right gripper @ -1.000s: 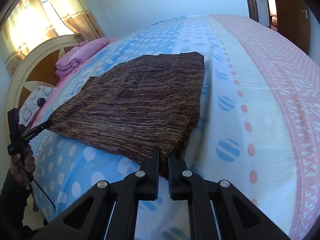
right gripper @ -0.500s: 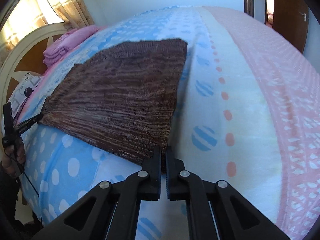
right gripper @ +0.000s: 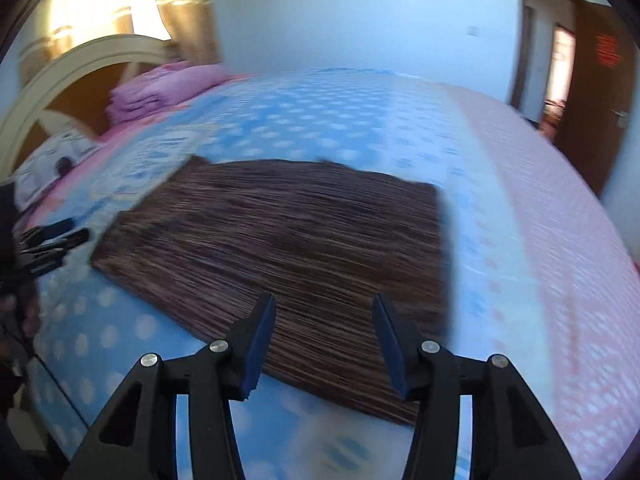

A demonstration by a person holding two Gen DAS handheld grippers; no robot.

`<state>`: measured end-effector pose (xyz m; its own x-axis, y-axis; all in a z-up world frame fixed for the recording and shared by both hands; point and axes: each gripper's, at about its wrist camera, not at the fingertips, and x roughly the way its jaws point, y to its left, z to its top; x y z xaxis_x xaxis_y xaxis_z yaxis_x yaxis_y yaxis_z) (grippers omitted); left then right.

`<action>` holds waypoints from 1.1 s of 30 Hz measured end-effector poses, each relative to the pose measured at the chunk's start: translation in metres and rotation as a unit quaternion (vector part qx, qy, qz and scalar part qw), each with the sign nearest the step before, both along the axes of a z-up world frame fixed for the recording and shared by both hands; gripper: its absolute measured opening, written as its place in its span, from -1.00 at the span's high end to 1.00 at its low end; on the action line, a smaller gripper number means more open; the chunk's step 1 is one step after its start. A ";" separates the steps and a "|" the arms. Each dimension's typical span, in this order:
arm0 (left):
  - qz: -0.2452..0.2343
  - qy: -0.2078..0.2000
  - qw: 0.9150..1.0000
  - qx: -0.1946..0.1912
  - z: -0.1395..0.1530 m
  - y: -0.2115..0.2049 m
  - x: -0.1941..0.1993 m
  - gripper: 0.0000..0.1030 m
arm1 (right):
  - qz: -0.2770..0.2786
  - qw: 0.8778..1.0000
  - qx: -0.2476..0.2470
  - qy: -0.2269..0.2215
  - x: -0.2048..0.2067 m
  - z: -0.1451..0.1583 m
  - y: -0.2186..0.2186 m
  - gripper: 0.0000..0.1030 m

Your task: Fold small clothes

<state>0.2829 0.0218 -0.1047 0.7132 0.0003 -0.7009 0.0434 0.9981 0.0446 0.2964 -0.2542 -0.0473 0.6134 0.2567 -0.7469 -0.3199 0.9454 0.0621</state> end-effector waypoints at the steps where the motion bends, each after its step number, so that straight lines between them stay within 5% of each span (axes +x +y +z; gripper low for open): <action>1: -0.008 0.007 1.000 -0.002 -0.004 -0.007 0.003 -0.37 | 0.012 1.000 0.006 0.006 0.008 -0.004 0.013 0.00; 5: -0.025 0.073 0.997 0.008 -0.035 -0.035 0.015 -0.37 | 0.041 0.997 0.040 0.059 0.029 -0.031 0.046 0.00; 9: -0.028 0.074 0.997 0.013 -0.041 -0.038 0.003 -0.41 | 0.065 0.991 0.044 0.109 0.014 -0.061 0.056 -0.01; 17: -0.065 0.078 0.994 0.027 -0.040 -0.033 -0.028 -0.56 | 0.089 0.991 0.005 0.097 -0.031 -0.062 0.054 -0.02; 22: -0.030 0.065 0.997 0.006 -0.019 -0.002 -0.032 -0.60 | 0.089 0.991 -0.008 0.100 -0.030 -0.058 0.059 -0.08; 25: 0.002 0.044 0.999 0.007 -0.007 0.028 -0.023 -0.89 | 0.087 0.992 -0.019 0.087 -0.033 -0.052 0.063 -0.08; 33: 0.059 0.051 0.997 -0.018 -0.012 0.088 0.017 -0.91 | 0.135 0.990 -0.048 0.016 -0.031 -0.038 0.124 -0.11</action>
